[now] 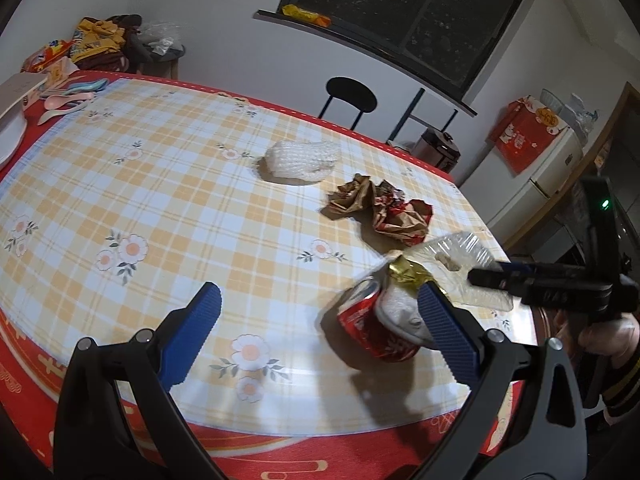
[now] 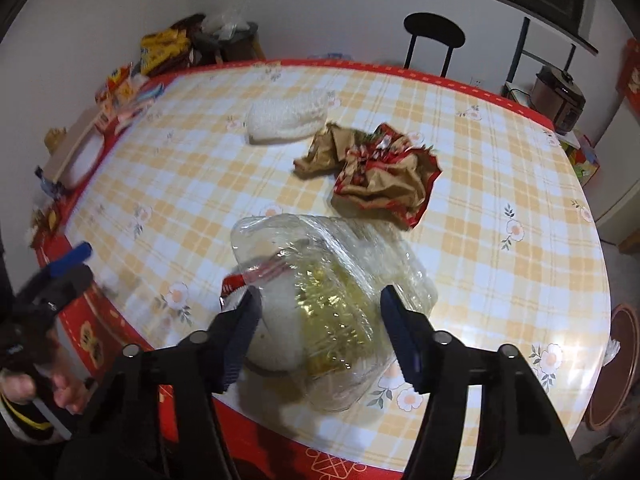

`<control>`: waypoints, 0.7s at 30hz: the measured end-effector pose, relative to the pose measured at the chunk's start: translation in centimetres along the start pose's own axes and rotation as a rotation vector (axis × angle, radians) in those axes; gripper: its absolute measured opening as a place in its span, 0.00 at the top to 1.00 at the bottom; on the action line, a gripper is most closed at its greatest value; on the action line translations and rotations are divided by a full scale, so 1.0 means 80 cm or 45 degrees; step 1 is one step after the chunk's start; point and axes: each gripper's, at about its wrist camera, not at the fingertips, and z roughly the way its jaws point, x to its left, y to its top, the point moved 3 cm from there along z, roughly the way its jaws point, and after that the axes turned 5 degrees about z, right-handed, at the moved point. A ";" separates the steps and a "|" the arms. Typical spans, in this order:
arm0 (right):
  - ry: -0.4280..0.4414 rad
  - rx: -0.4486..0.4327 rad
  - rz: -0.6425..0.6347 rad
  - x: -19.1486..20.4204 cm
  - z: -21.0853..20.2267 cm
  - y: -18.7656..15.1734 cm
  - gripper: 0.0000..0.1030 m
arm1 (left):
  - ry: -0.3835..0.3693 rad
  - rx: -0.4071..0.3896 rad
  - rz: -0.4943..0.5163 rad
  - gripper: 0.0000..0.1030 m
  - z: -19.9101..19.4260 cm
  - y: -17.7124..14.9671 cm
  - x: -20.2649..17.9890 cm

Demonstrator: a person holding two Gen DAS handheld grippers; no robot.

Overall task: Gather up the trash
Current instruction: 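Grasp the clear plastic box with the right tool while the left tool grasps the white round lid, then lift the clear box with the right tool while the left tool lifts the white lid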

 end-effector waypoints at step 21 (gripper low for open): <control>0.099 -0.179 0.352 -0.128 -0.075 -0.035 0.67 | -0.203 0.215 0.034 0.16 0.061 -0.018 -0.092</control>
